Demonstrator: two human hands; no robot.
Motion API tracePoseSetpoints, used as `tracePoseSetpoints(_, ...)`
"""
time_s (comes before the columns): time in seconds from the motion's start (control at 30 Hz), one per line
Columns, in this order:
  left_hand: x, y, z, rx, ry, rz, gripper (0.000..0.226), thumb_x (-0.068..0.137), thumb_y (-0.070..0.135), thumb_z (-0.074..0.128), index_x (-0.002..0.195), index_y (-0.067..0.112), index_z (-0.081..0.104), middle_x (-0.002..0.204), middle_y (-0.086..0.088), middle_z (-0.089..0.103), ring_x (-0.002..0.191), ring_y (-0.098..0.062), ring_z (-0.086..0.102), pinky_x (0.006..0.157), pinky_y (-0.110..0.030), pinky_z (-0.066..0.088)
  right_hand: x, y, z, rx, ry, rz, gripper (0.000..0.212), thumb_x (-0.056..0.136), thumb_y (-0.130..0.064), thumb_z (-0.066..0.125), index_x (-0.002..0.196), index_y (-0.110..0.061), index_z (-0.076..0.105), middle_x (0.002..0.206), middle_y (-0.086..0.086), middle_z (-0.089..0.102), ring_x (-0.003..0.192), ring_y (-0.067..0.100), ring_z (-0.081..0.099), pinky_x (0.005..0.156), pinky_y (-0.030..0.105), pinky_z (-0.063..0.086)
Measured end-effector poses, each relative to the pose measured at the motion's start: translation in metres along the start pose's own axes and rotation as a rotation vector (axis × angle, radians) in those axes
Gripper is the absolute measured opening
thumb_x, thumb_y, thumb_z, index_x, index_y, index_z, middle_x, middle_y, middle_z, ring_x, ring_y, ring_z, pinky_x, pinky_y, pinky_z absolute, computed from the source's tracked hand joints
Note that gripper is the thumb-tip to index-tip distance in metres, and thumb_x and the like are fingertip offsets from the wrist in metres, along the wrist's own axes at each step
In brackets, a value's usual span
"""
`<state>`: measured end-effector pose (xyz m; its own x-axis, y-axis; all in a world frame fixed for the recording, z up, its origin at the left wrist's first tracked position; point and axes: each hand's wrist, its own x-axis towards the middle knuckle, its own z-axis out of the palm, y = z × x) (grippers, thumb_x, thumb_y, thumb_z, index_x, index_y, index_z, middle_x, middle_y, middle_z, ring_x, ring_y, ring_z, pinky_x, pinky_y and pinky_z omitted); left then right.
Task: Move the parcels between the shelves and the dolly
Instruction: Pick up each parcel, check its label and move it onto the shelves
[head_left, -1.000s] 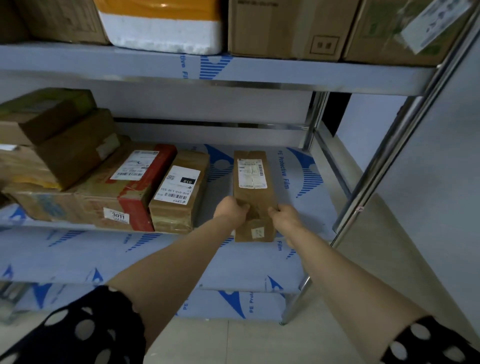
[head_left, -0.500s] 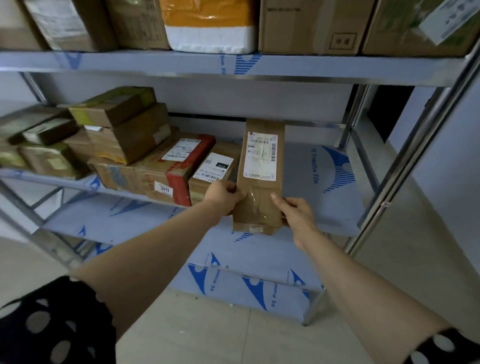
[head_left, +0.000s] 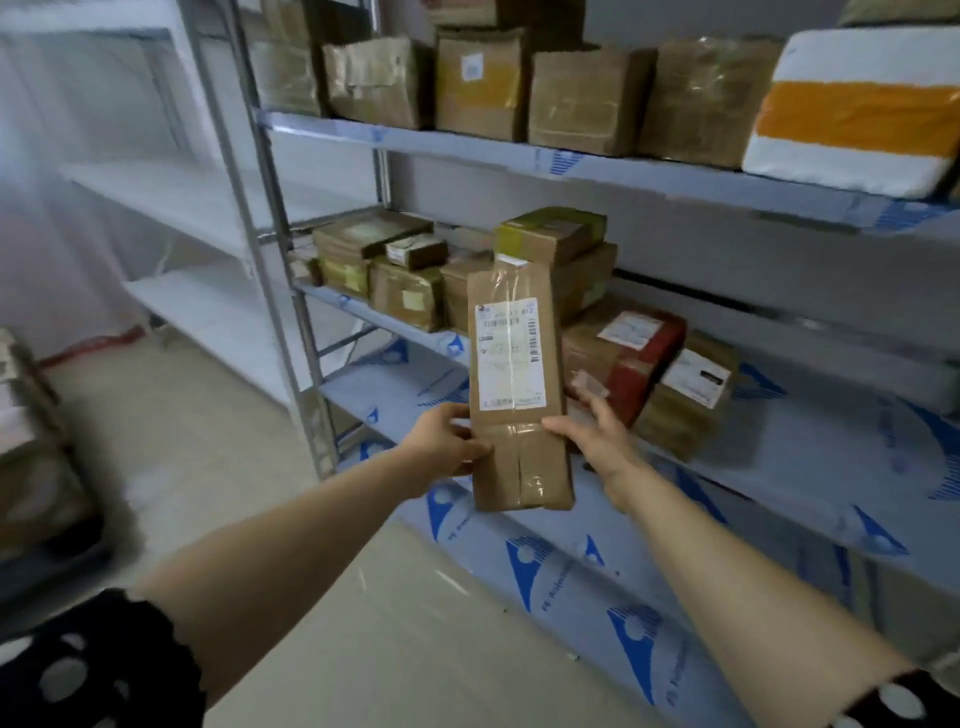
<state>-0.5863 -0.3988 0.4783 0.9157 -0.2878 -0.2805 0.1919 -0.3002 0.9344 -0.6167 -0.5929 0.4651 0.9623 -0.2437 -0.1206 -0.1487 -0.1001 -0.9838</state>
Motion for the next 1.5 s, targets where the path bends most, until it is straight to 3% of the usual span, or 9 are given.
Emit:
tracePoseSetpoints(0.17, -0.036, -0.051, -0.147, 0.24, 0.154, -0.016, 0.039, 0.083, 0.014, 0.071, 0.119, 0.011, 0.056, 0.12, -0.01, 0.064, 0.102, -0.023, 0.062, 0.089, -0.038, 0.052, 0.007, -0.016, 0.163, -0.062, -0.214, -0.023, 0.076, 0.073, -0.024, 0.081, 0.138, -0.029, 0.041, 0.117, -0.001, 0.055, 0.092, 0.01, 0.057, 0.064, 0.023, 0.044)
tracePoseSetpoints(0.3, -0.061, -0.082, -0.251, 0.706, 0.516, -0.009, 0.07, 0.084, 0.02, 0.069, 0.142, 0.009, 0.03, 0.139, -0.015, 0.038, 0.125, -0.034, 0.044, 0.096, -0.036, 0.041, 0.006, -0.019, 0.29, -0.202, -0.38, -0.019, 0.093, 0.067, -0.029, 0.085, 0.143, -0.024, 0.032, 0.122, 0.005, 0.055, 0.102, 0.021, 0.056, 0.089, 0.04, 0.049)
tracePoseSetpoints(0.37, -0.067, -0.094, -0.302, 0.922, 0.64, -0.047, 0.082, 0.085, 0.01, 0.064, 0.15, 0.011, 0.013, 0.153, -0.019, 0.016, 0.142, -0.036, 0.02, 0.112, -0.04, 0.026, 0.009, -0.024, 0.347, -0.293, -0.48, -0.045, 0.094, 0.066, -0.029, 0.086, 0.142, -0.02, 0.032, 0.127, 0.007, 0.054, 0.104, 0.021, 0.053, 0.09, 0.036, 0.047)
tracePoseSetpoints(0.53, -0.073, -0.13, -0.417, 1.284, 0.649, -0.166, 0.088, 0.088, 0.004, 0.055, 0.153, 0.011, -0.005, 0.158, -0.016, -0.017, 0.145, -0.03, -0.019, 0.119, -0.048, -0.006, 0.028, -0.03, 0.479, -0.536, -0.681, -0.17, 0.104, 0.06, -0.037, 0.088, 0.144, -0.023, 0.029, 0.135, 0.003, 0.049, 0.119, 0.022, 0.05, 0.1, 0.041, 0.045)
tracePoseSetpoints(0.63, -0.067, -0.15, -0.481, 1.454, 0.541, -0.223, 0.087, 0.089, 0.006, 0.053, 0.152, 0.01, -0.006, 0.158, -0.013, -0.017, 0.144, -0.028, -0.021, 0.118, -0.046, -0.012, 0.047, -0.032, 0.551, -0.705, -0.781, -0.268, 0.108, 0.055, -0.044, 0.087, 0.144, -0.025, 0.029, 0.132, 0.0, 0.051, 0.119, 0.022, 0.051, 0.099, 0.041, 0.045)
tracePoseSetpoints(0.9, -0.026, -0.195, -0.66, 1.374, 0.232, -0.543, 0.106, 0.075, 0.023, 0.075, 0.153, 0.011, 0.002, 0.156, -0.011, 0.018, 0.147, -0.028, 0.005, 0.117, -0.049, -0.008, 0.12, -0.054, 0.751, -0.952, -1.024, -0.607, 0.111, 0.051, -0.047, 0.084, 0.144, -0.026, 0.028, 0.131, 0.0, 0.049, 0.119, 0.021, 0.045, 0.1, 0.039, 0.042)
tracePoseSetpoints(1.17, -0.016, -0.247, -0.818, 1.206, 0.396, -0.699, 0.099, 0.062, 0.04, 0.083, 0.142, 0.011, 0.031, 0.132, -0.009, 0.039, 0.119, -0.025, 0.041, 0.1, -0.036, 0.043, 0.163, -0.08, 0.945, -1.083, -1.204, -0.911, 0.098, 0.068, -0.033, 0.079, 0.148, -0.017, 0.024, 0.15, 0.004, 0.03, 0.138, 0.02, 0.026, 0.115, 0.031, 0.022)
tracePoseSetpoints(1.33, 0.015, -0.285, -0.927, 1.046, 0.53, -0.787, 0.082, 0.06, 0.053, 0.081, 0.126, 0.018, 0.047, 0.119, -0.005, 0.044, 0.112, -0.022, 0.04, 0.093, -0.036, 0.047, 0.201, -0.084, 1.058, -1.118, -1.024, -0.937, 0.097, 0.077, -0.041, 0.073, 0.151, -0.018, 0.015, 0.16, 0.005, 0.005, 0.147, 0.022, 0.002, 0.119, 0.038, 0.007)
tracePoseSetpoints(1.5, 0.065, -0.298, -1.016, 0.797, 0.664, -0.851, 0.085, 0.056, 0.06, 0.081, 0.12, 0.016, 0.048, 0.109, -0.006, 0.041, 0.111, -0.025, 0.042, 0.092, -0.038, 0.047, 0.254, -0.094, 1.128, -1.121, -1.003, -0.78, 0.086, 0.083, -0.035, 0.069, 0.151, -0.017, 0.019, 0.159, 0.005, 0.013, 0.146, 0.024, 0.009, 0.118, 0.038, 0.012)
